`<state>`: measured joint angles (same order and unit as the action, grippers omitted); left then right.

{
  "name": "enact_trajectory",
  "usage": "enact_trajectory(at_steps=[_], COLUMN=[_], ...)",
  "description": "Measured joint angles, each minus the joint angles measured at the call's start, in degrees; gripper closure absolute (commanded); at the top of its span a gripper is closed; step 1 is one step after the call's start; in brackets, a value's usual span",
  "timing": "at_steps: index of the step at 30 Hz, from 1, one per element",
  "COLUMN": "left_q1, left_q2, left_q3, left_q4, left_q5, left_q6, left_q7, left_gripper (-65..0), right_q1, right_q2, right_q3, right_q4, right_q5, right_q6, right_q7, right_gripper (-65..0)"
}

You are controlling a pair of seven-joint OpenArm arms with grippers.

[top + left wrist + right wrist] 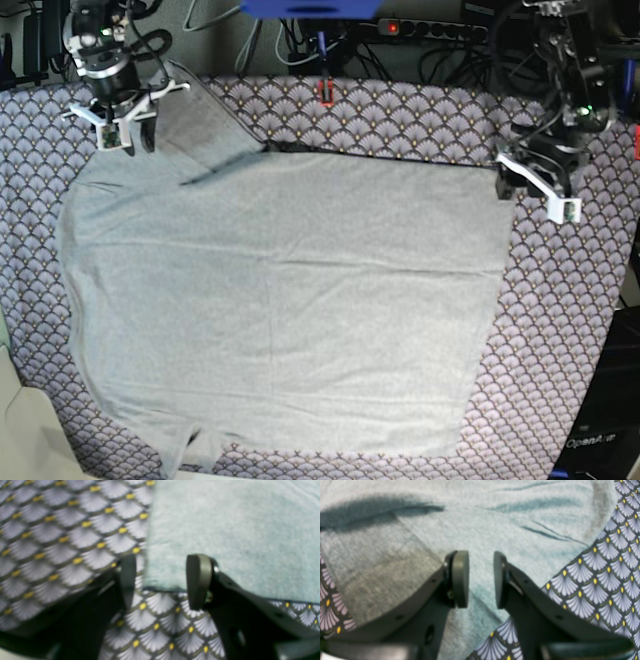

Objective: Fold the T-shirt properly
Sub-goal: 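Lower both grippers onto the shirt's shoulder and hem corners and grasp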

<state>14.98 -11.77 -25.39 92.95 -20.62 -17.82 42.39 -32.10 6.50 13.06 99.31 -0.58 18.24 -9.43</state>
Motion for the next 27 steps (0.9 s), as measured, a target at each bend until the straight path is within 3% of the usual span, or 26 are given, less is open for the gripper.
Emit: enact_trajectory(at_steps=[18,20,25,27], left_q1=[-0.4,-0.4,-0.6,-0.6], left_q2=[1.4,1.4,1.0,0.8], left_q3=[0.9,0.7,0.5,0.4], left_q4=[-5.2,-5.7,-7.5,-7.8], left_q5=[-0.1,-0.3,-0.5,-0.7], left_q6=[0.3,0.3,0.9,0.7], left_q7=[-3.4,-3.7,-4.8,-5.0], left_gripper=[-31.8,-27.2,0.0,0.0], right_q1=[0.0,0.0,0.9,1.2], right_q2=[1.1,1.1,1.0,1.1], right_q3=[-0.1,-0.1,0.4,1.6], right_q4=[0.0,0.0,0.0,0.0], right_q5=[0.0,0.0,0.0,0.0], right_q6=[0.0,0.0,0.1,0.0], right_q7=[-0.3,-0.2,-0.5,-0.4], right_gripper=[-18.5,-18.5,-18.5,-18.5])
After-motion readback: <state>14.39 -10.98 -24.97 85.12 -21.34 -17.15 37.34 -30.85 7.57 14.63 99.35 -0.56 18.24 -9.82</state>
